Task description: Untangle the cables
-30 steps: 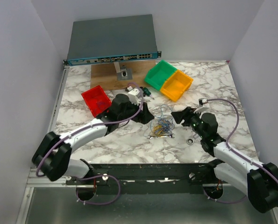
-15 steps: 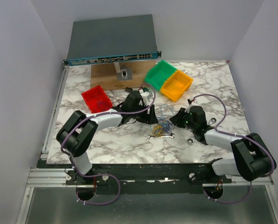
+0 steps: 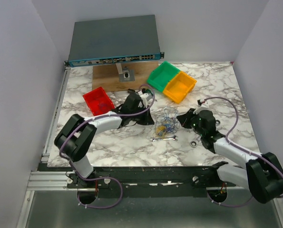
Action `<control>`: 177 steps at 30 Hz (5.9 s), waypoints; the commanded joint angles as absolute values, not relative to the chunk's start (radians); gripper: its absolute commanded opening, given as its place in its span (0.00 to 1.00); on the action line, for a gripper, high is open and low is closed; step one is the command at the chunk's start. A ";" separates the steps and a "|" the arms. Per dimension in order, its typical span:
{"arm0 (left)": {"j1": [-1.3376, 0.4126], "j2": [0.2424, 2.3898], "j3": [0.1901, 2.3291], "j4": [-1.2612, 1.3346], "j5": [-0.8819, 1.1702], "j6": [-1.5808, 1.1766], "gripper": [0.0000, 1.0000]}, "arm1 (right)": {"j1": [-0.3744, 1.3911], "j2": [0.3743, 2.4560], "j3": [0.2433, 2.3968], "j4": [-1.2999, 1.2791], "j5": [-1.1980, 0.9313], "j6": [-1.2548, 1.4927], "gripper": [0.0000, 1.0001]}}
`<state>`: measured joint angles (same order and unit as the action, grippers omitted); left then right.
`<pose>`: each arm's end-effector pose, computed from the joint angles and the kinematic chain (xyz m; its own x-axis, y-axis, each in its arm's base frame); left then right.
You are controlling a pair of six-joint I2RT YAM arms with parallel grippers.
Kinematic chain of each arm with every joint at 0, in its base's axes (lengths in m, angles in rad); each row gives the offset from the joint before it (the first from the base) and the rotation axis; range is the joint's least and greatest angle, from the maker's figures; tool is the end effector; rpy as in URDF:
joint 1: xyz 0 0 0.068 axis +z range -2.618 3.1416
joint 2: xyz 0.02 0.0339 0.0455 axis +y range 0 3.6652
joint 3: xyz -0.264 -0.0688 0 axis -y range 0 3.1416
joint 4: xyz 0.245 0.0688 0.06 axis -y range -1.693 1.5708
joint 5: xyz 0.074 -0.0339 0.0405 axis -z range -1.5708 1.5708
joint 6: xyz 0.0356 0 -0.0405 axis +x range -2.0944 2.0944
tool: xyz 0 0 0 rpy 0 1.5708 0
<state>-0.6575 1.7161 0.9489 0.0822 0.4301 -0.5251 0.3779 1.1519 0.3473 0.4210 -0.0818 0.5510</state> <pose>0.2748 -0.2309 0.1806 -0.8399 0.0728 -0.5378 0.4508 0.6456 -0.6165 0.2101 0.0866 0.1788 -0.5258 0.3527 -0.7741 -0.1912 0.8377 0.5115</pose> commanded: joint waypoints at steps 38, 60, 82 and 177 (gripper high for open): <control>-0.491 0.767 0.377 0.251 -0.373 -0.594 0.00 | 0.377 0.652 0.262 0.117 0.479 0.633 0.63; -0.492 0.861 0.440 0.239 -0.210 -0.558 0.00 | 0.868 1.519 0.829 0.141 0.125 0.341 0.91; -0.492 0.699 0.400 0.135 -0.506 -0.577 0.00 | 0.817 1.741 0.926 -0.319 0.768 0.773 0.64; -0.620 1.499 0.879 0.080 0.381 -0.310 0.67 | 0.561 1.056 1.050 -0.512 0.023 0.459 0.01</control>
<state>-0.6174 1.5143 0.8745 0.1024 0.3935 -0.3210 0.5617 1.0698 0.9833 -0.4694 0.0536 0.4374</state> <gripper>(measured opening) 0.675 0.044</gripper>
